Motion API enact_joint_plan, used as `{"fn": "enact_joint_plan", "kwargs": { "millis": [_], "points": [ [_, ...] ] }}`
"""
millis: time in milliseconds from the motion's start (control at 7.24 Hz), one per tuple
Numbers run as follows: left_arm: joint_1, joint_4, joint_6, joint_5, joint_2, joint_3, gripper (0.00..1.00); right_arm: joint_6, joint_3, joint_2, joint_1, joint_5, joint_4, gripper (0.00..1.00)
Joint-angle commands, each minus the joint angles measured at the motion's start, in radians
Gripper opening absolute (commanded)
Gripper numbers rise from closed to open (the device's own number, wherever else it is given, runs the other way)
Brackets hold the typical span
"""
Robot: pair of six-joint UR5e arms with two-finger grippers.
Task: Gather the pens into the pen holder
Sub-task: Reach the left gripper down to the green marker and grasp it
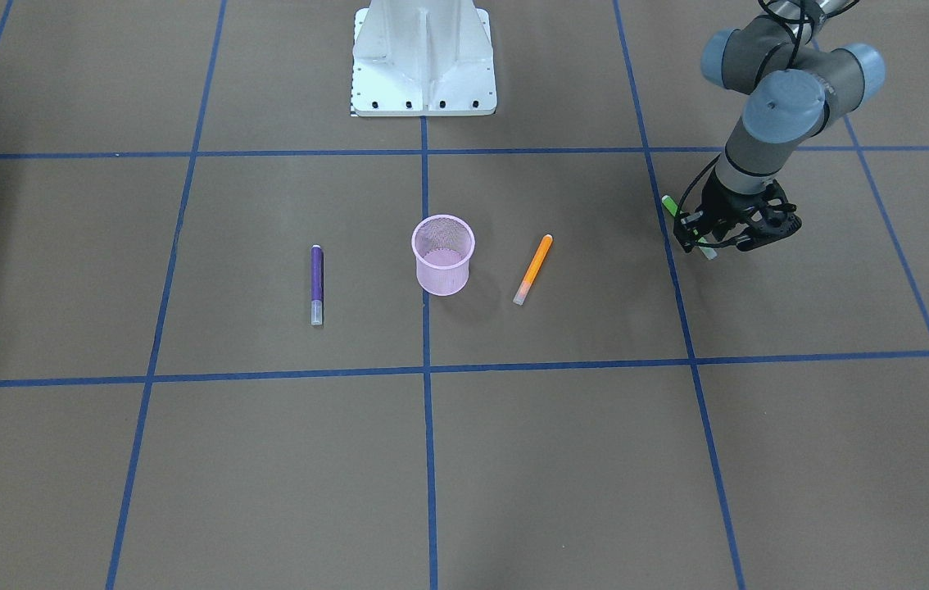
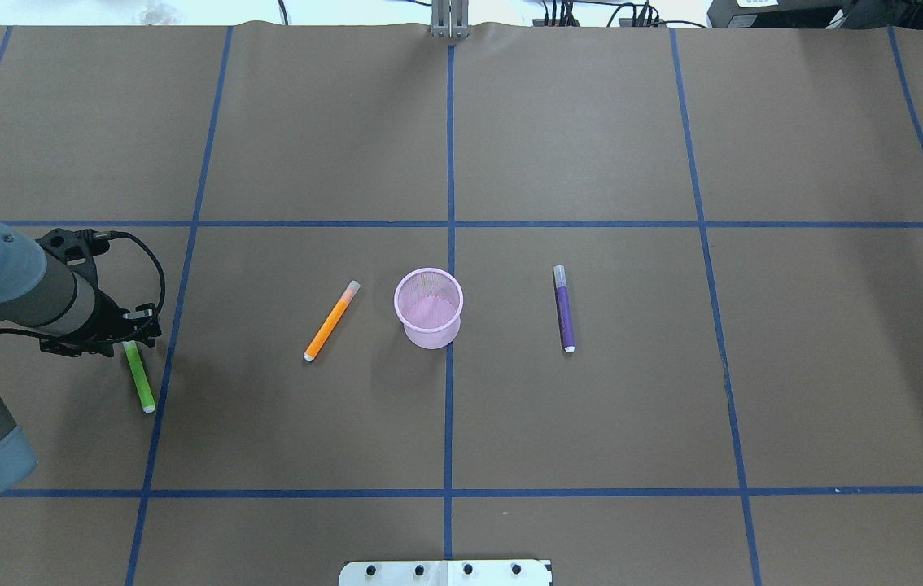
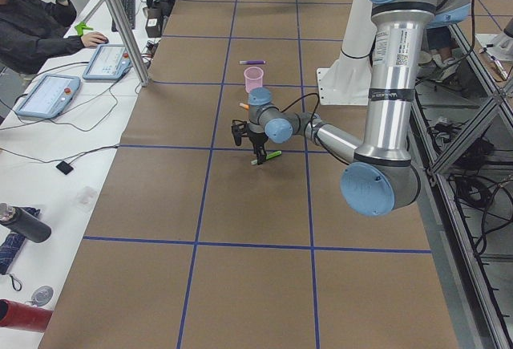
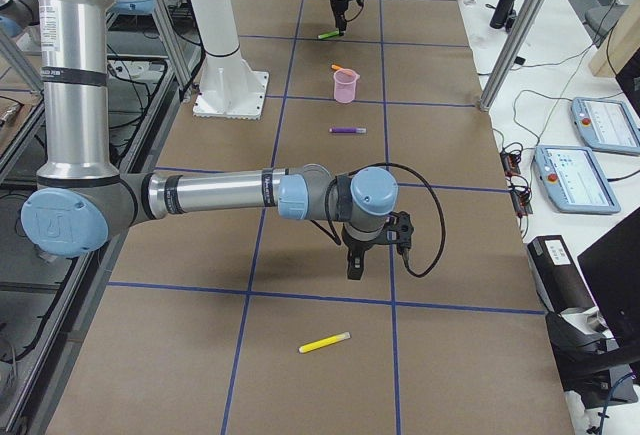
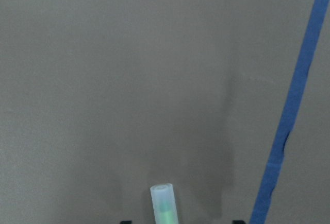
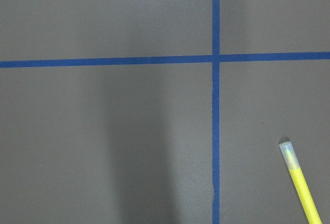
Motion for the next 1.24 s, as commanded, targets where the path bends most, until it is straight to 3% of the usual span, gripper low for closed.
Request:
{"fn": "enact_joint_plan", "kwargs": {
  "millis": [0,276,414,828,1104],
  "points": [
    [0.001,-0.002,0.000,0.000,0.001,0.003,0.52,0.000,-0.004,0.005,0.000,0.000,0.000,1.00],
    [0.001,0.000,0.000,0.000,0.003,0.004,0.46,-0.002,-0.008,0.007,0.000,0.000,0.000,1.00],
    [0.002,0.000,0.000,0.000,0.003,0.006,0.38,-0.002,-0.008,0.007,0.000,0.000,0.000,1.00],
    [0.001,0.000,-0.001,0.000,0.003,0.004,0.00,0.000,-0.008,0.008,0.000,0.000,0.000,1.00],
    [-0.004,0.024,0.000,-0.037,0.003,-0.072,0.00,-0.002,-0.007,0.013,0.000,0.000,0.002,1.00]
  ]
}}
